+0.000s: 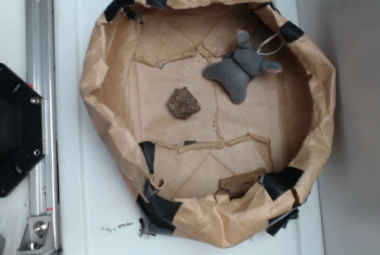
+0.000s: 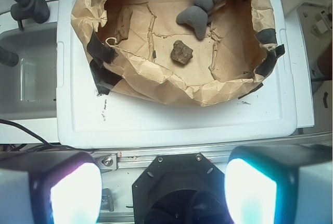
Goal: Grab the gray animal.
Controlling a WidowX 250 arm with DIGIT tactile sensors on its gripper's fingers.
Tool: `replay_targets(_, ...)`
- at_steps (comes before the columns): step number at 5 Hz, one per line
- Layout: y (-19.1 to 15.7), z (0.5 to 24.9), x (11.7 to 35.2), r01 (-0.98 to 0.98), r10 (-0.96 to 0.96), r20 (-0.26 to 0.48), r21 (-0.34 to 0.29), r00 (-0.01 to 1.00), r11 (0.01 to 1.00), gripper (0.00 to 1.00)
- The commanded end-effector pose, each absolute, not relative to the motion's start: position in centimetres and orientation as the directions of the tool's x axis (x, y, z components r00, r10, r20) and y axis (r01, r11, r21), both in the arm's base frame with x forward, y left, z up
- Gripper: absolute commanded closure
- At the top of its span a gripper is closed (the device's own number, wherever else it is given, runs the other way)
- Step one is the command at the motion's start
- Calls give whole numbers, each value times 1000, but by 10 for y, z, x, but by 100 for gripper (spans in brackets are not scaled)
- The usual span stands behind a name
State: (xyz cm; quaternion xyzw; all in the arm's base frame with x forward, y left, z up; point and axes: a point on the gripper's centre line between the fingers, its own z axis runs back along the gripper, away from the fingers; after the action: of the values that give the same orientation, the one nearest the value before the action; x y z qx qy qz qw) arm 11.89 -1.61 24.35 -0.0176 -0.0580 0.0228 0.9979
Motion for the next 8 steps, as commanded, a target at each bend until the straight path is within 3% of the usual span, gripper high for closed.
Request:
replay_targets(1, -16, 243, 119, -44, 48, 115, -38, 992, 998, 0)
replay_targets(2, -11, 193, 169, 2, 3, 201, -25, 980, 1000, 0)
replay_targets(3, -4, 146, 219, -112, 133, 260, -92, 957, 989, 0)
replay_targets(4, 9, 112, 253, -244, 263, 253, -106, 931, 964, 0)
replay_targets(6, 70, 80, 276, -527, 549, 155, -160, 822, 835, 0)
replay_targets(8, 83, 80, 278, -559, 593, 148, -217, 792, 800, 0)
